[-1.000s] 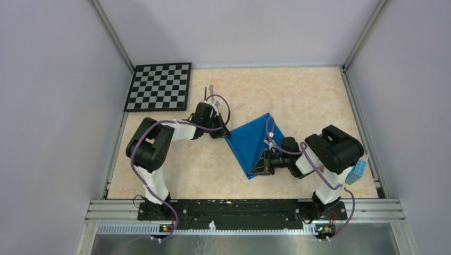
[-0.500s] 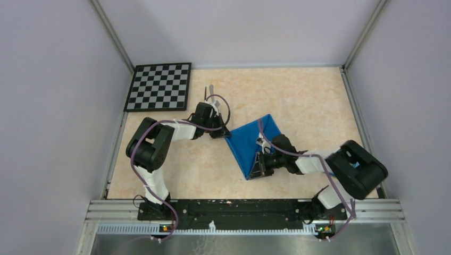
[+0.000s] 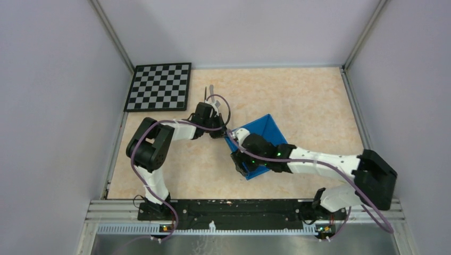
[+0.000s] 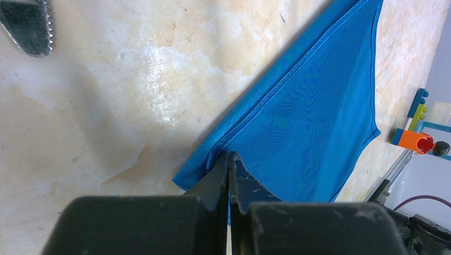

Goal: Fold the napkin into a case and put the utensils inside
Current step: Pick up the upper triangle-folded napkin from the center of the board.

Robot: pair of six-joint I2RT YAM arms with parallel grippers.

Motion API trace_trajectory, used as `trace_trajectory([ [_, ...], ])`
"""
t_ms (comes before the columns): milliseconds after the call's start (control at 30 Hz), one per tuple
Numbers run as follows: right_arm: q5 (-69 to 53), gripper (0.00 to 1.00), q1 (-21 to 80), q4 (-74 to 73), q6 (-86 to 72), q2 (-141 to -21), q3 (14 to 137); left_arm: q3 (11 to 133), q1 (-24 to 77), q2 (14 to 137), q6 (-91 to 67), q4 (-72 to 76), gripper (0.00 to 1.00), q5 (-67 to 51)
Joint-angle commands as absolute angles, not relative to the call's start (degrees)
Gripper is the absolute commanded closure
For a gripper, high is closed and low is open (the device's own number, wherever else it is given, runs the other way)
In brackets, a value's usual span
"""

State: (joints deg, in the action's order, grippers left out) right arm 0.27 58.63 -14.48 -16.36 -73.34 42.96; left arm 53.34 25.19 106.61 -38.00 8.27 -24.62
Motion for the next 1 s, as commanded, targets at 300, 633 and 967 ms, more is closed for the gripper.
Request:
trace_trajectory([
  [300,9.7,0.62,64.5,-24.3,-8.3,-89.3,55.1,52.5,24.9,110.7,-34.3,2.7,1.00,-21.3],
  [633,7.5,0.61,64.8,-22.5,-10.3,-91.9,53.6,52.2,24.9,110.8,-34.0,2.8,1.00,-21.4],
  [967,10.2,0.56,64.8,-20.6,-11.1,-95.4,50.6,51.9,24.8,110.5,-33.7,2.7,1.00,-21.3],
])
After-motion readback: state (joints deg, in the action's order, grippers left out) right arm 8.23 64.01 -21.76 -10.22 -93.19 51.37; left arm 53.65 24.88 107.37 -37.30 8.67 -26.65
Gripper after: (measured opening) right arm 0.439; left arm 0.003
